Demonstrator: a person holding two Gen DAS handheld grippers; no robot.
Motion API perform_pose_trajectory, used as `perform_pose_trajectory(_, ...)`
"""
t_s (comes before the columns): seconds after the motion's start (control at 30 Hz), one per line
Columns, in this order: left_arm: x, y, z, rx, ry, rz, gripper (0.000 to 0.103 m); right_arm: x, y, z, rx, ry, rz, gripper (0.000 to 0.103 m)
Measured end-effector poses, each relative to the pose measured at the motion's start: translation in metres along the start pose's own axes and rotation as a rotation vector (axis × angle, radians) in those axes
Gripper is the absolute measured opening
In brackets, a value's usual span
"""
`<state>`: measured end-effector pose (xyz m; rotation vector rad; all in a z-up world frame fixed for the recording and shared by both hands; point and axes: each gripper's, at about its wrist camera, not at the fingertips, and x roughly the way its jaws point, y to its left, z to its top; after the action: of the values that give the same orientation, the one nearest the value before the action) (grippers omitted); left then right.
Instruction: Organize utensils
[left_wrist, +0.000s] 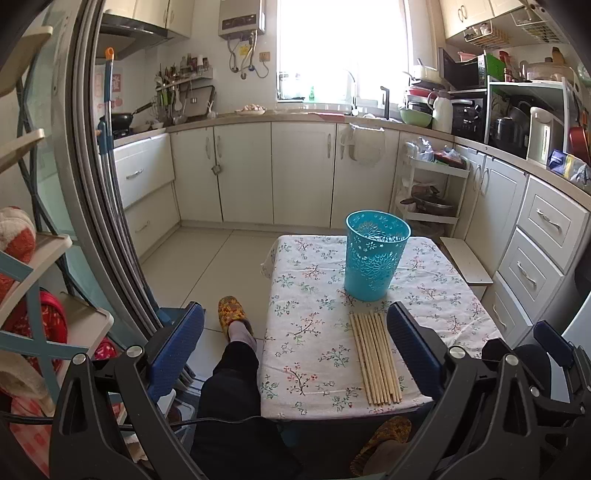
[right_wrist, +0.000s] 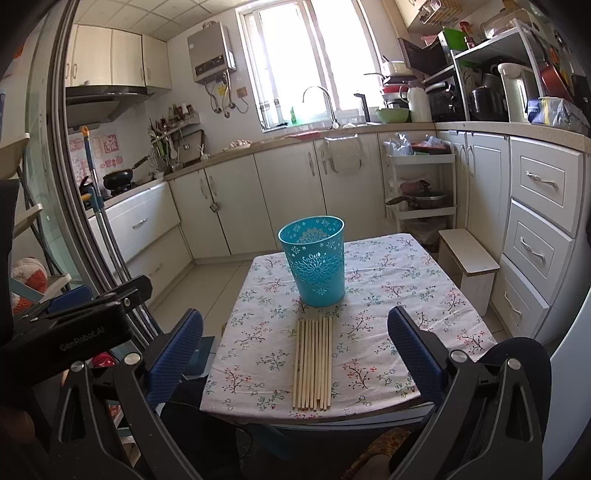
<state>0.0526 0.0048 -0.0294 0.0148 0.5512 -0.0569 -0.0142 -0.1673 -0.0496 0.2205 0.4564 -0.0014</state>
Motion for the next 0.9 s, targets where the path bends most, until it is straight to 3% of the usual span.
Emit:
perform_pose_trajectory(0.37,0.057,0.012,-0.001,-0.024,0.096,0.017,0.095,0.055,-0.012,-0.007,0.002,0.116,-0.046,0.096)
perform_pose_trajectory(0.6,0.112,0.019,-0.009,-0.045,0.196,0.042,0.095,0.127,-0.046,-0.02,-0.031,0.217,-0.114,0.094)
perform_pose_trajectory(0.67,0.128,0.02,-0.014,-0.046,0.224,0.05,0.095,0.148,-0.056,-0.027,-0.033,0.272,-0.112,0.078)
perform_pose_trajectory(0.83,0.164,0.018,-0.02,-0.044,0.291,0.062,0.095,0.201,-0.072,-0.044,-0.023,0.404,-0.083,0.058)
perform_pose_trajectory(0.9,0.178,0.014,-0.022,-0.038,0.316,0.058,0.095,0.214,-0.072,-0.046,-0.022,0.422,-0.06,0.056)
